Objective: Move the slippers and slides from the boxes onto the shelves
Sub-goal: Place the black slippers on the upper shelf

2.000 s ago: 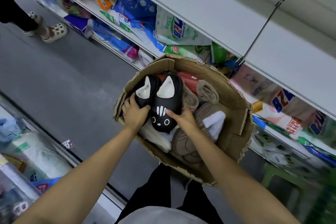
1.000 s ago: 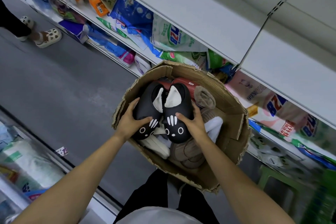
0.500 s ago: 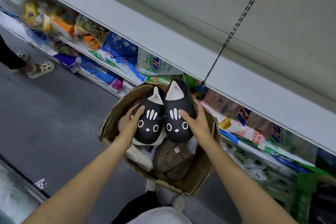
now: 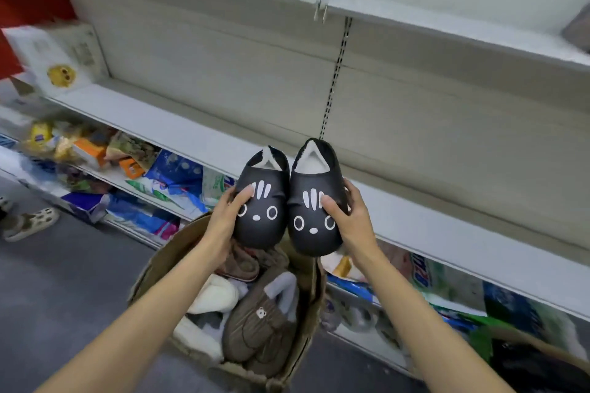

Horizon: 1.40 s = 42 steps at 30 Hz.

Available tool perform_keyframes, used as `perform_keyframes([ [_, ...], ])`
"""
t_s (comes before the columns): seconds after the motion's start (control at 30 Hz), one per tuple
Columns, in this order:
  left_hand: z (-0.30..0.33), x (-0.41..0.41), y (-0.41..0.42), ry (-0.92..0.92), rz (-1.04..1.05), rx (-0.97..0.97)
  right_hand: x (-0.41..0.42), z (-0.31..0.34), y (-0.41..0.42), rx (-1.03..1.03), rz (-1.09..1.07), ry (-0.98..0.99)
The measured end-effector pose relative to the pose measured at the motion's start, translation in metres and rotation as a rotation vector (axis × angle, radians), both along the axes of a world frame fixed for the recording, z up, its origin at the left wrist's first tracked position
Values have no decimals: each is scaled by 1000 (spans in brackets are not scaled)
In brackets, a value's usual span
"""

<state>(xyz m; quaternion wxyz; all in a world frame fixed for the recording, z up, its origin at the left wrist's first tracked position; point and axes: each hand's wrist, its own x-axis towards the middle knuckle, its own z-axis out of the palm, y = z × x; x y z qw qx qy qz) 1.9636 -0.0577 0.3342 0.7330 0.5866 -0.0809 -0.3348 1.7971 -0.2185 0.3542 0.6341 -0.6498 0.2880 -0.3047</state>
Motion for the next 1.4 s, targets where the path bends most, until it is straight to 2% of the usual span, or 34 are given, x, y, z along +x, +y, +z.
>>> perform_keyframes([
  [0.23,84,-51,-40,-184,-113,-164,-72,91,-28,-135,32,-138],
  [0.57,201,-93,-101,-280,-304,-349,-129,208,-63,-347,-150,-276],
  [0.8,263,-89,-152,-383,-444,-418,-136,265,-88,-331,-320,-330],
  [0.97,303,-76,-203,-522,-510,-345,-137,302,-137,-331,-358,-240],
  [1.2,343,-61,-267,-364,-642,-210,-113,330,-212,-252,-414,-140],
  [1.4,353,-49,-298,-494,-595,-71,-96,332,-256,-156,-408,-7],
])
